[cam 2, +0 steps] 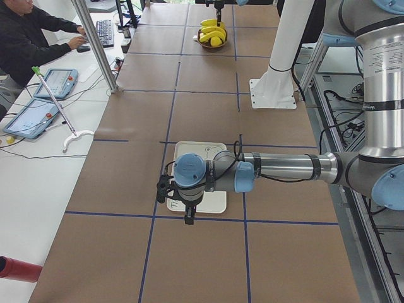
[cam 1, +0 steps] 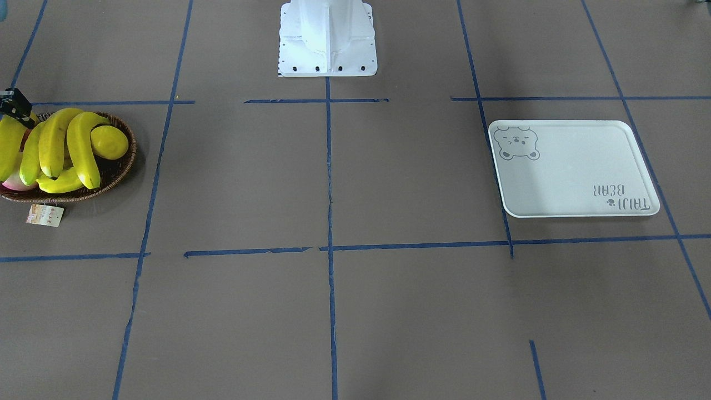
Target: Transfer all bananas from basket to plate
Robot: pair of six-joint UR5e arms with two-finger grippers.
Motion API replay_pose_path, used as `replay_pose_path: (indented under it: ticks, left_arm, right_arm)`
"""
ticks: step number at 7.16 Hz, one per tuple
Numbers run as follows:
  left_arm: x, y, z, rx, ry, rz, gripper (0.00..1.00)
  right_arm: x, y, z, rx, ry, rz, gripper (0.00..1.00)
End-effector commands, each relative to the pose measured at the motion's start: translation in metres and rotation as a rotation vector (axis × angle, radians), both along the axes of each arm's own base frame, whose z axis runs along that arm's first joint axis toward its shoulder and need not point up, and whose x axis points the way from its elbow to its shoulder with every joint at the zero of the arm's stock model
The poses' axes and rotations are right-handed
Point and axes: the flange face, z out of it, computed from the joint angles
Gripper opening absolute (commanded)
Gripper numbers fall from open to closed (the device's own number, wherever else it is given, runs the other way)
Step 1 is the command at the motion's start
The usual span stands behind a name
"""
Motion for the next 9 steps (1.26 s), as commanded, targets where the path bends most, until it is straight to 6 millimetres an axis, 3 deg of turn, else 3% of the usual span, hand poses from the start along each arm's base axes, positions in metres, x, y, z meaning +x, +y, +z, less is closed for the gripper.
replay_pose_path:
  ticks: [1,2,3,5,6,7,9]
  left_arm:
    - [0.000,0.000,0.000,-0.002,0.000,-0.001,1.00]
    - [0.000,-0.001,-0.001,0.000,0.000,-0.001,1.00]
    - [0.000,0.000,0.000,-0.002,0.000,-0.001,1.00]
    - [0.000,-0.001,-0.001,0.000,0.000,-0.001,1.00]
    - [0.000,-0.001,-0.001,0.000,0.000,-0.001,1.00]
    - [0.000,-0.001,-0.001,0.000,0.000,-0.001,1.00]
    - [0.000,-0.003,-0.003,0.003,0.000,-0.002,1.00]
  right_arm:
    - [0.006,-0.002,-0.006,0.012,-0.009,0.012,0.21]
    - [0.018,-0.004,-0.008,0.017,-0.016,0.040,0.07]
    - [0.026,-0.001,-0.018,0.017,-0.034,0.052,0.02]
    - [0.048,0.005,-0.035,0.011,-0.106,0.073,0.00]
    - [0.058,0.003,-0.053,0.023,-0.108,0.094,0.00]
    - [0.068,0.000,-0.086,0.050,-0.098,0.084,0.00]
    - [0.096,-0.022,-0.175,0.049,-0.087,0.077,0.00]
